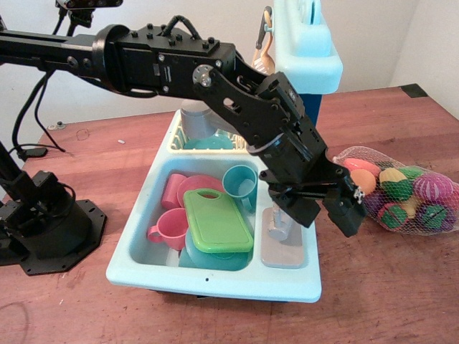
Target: Turn lever vertical to front
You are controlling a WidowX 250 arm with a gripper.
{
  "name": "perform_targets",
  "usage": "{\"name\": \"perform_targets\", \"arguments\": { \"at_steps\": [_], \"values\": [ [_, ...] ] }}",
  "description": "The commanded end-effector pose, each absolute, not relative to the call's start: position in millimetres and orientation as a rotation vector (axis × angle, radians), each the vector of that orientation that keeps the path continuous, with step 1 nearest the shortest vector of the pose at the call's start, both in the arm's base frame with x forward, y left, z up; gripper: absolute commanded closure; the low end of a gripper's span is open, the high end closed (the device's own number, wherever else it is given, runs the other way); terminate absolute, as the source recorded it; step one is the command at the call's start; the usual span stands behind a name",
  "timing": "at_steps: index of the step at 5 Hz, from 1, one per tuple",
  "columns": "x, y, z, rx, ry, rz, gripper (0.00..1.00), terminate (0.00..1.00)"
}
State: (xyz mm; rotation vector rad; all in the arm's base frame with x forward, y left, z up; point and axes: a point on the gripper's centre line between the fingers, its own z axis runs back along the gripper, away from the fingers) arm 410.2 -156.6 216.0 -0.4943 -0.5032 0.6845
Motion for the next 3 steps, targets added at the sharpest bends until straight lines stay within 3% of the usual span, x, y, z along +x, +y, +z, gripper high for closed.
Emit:
{"name": "perform_targets", "arguments": {
  "at_steps": [1,3],
  "values": [
    [410,-157,216,-0.494,-0.503,0.684,0.0,0.0],
    [398,-156,201,-0.507,-0.499,0.682,0.0,0.0]
  ]
}}
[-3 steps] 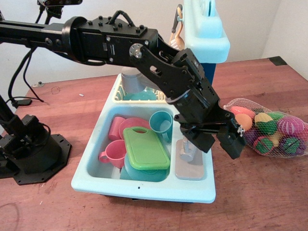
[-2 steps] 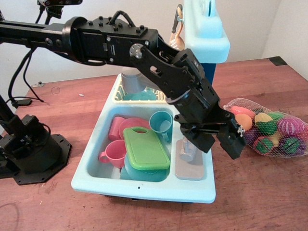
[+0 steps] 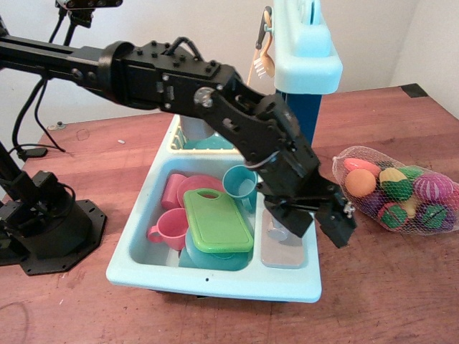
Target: Turn lever vertical to front
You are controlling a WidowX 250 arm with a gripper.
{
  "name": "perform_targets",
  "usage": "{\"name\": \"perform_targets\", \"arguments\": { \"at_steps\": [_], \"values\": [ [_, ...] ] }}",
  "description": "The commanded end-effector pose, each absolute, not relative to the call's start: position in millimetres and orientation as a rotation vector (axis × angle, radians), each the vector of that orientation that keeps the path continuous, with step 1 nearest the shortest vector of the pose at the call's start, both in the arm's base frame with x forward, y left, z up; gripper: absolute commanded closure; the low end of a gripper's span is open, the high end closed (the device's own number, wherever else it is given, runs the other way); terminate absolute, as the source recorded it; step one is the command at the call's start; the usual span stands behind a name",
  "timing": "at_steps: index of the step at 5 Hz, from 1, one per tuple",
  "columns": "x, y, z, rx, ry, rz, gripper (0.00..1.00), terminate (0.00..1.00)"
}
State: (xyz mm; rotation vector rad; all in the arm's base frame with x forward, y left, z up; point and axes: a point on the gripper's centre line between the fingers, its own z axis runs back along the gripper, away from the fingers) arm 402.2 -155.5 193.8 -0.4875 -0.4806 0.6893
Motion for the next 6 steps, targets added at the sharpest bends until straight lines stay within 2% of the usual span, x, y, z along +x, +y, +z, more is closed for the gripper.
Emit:
{"name": "perform_targets", "arguments": {
  "at_steps": [1,3,5,6],
  "values": [
    [383,-150,193,-0.516,-0.511,0.7,0.0,0.0],
    [345,-134,185,-0.499,-0.537,0.744,0.0,0.0],
    [351,-137,146,-0.538,-0.537,0.76,0.0,0.0],
    [337,-140,139,-0.552,-0.51,0.769,0.0,0.0]
  ]
}}
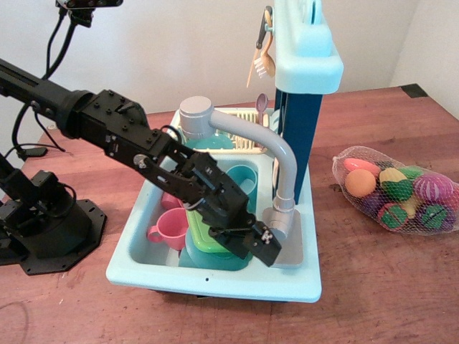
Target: Turn lever vertical to front
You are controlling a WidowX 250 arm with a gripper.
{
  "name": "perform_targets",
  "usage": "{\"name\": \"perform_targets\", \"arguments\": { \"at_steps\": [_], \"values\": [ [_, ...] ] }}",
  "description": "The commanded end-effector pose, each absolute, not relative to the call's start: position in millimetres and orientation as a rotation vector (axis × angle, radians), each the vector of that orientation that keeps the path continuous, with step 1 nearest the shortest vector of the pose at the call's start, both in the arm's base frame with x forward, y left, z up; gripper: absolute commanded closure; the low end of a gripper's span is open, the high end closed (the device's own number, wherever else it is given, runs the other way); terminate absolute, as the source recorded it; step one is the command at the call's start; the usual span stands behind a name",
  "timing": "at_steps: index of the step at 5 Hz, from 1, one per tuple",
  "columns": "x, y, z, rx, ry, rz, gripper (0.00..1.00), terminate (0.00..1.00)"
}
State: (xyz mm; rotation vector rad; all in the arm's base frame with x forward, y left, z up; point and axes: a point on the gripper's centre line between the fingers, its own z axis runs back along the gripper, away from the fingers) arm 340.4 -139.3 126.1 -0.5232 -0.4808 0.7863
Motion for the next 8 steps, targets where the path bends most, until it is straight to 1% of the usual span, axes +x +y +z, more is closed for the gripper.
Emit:
{"name": "perform_targets", "arguments": {
  "at_steps": [1,2,3,8],
  "values": [
    [298,-130,152,-0.523,-0.509,0.787,0.0,0.0],
    [267,-122,169,-0.478,-0.484,0.799,0.0,0.0],
    [256,-120,171,-0.483,-0.488,0.777,0.0,0.0],
    [256,-120,171,-0.483,-0.488,0.777,0.0,0.0]
  ]
}}
